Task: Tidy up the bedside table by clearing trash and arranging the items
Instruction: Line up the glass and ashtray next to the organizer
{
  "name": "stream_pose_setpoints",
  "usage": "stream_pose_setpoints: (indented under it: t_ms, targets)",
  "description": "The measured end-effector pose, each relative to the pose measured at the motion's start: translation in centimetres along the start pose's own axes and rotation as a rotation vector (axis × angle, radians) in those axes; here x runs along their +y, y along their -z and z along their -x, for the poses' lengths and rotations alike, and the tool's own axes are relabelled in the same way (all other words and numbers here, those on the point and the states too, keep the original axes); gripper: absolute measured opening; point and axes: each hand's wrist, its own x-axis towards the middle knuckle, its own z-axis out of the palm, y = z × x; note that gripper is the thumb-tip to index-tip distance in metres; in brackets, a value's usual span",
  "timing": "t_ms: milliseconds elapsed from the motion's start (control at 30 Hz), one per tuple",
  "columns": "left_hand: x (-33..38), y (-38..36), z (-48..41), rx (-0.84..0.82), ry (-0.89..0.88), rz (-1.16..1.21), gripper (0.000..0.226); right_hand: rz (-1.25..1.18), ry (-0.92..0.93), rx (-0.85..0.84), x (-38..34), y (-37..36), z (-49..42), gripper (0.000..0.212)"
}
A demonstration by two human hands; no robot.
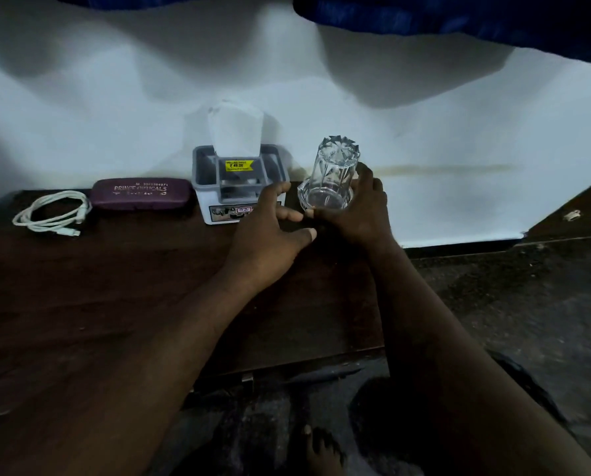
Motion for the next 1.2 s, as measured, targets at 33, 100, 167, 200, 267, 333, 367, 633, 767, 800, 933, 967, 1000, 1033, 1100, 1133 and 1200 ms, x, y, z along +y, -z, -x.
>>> stream_pose_setpoints:
  t_ms: [33,100,167,200,267,333,367,633,767,800,933,967,1000,1033,1100,1133,1200]
  targets:
    - [0.0,0.0,0.0,-0.002,-0.003,-0.002,0.083,-0.003,0.009,0.001,0.0,0.0,-0.1,0.120]
    - [-0.1,0.1,0.0,-0.006,-0.006,0.000,0.083,-0.019,0.022,-0.019,0.2,0.2,-0.5,0.117]
    - [-0.2,0.1,0.0,-0.011,-0.004,0.008,0.084,-0.053,0.021,-0.082,-0.1,0.7,-0.5,0.108]
    - [-0.2,0.1,0.0,-0.016,-0.005,0.008,0.083,-0.069,0.027,-0.110,-0.2,0.9,-0.4,0.106]
    - [-0.3,0.1,0.0,-0.027,-0.005,0.010,0.082,-0.071,0.052,-0.141,-0.5,1.0,-0.3,0.104]
    - [-0.5,0.1,-0.2,-0.031,0.004,0.024,0.080,-0.074,0.079,-0.157,-0.6,1.1,-0.2,0.096]
    - [-0.5,0.1,-0.2,-0.031,0.008,0.031,0.079,-0.080,0.087,-0.165,-0.6,1.1,-0.2,0.092]
    - [-0.4,-0.1,-0.2,-0.031,0.010,0.042,0.078,-0.179,0.029,-0.056,-0.4,0.3,-0.1,0.085]
    - [-0.4,0.1,-0.1,-0.033,0.001,0.032,0.077,-0.206,-0.012,0.039,-0.7,-0.4,-0.3,0.068]
    - [-0.4,0.1,-0.1,-0.032,-0.001,0.031,0.076,-0.210,-0.019,0.048,-0.7,-0.6,-0.4,0.065]
    - [-0.4,0.1,-0.2,-0.030,0.002,0.036,0.074,-0.239,-0.052,0.079,-0.9,-1.0,-0.5,0.062]
    - [-0.4,0.2,-0.2,-0.029,0.004,0.036,0.074,-0.237,-0.043,0.090,-1.0,-1.1,-0.4,0.064]
    - [-0.4,0.2,-0.1,-0.029,0.007,0.036,0.074,-0.234,-0.034,0.099,-1.0,-1.2,-0.3,0.067]
    - [-0.4,0.2,-0.1,-0.028,0.010,0.037,0.074,-0.232,-0.027,0.107,-1.0,-1.2,-0.2,0.071]
    - [-0.4,0.2,-0.1,-0.027,0.012,0.037,0.073,-0.218,-0.014,0.118,-1.2,-1.2,0.0,0.075]
    - [-0.3,0.3,-0.1,-0.026,0.012,0.038,0.072,-0.210,-0.006,0.119,-1.2,-1.2,0.1,0.074]
    - [-0.3,0.4,-0.1,-0.024,0.005,0.034,0.071,-0.203,-0.004,0.117,-1.1,-1.2,0.1,0.067]
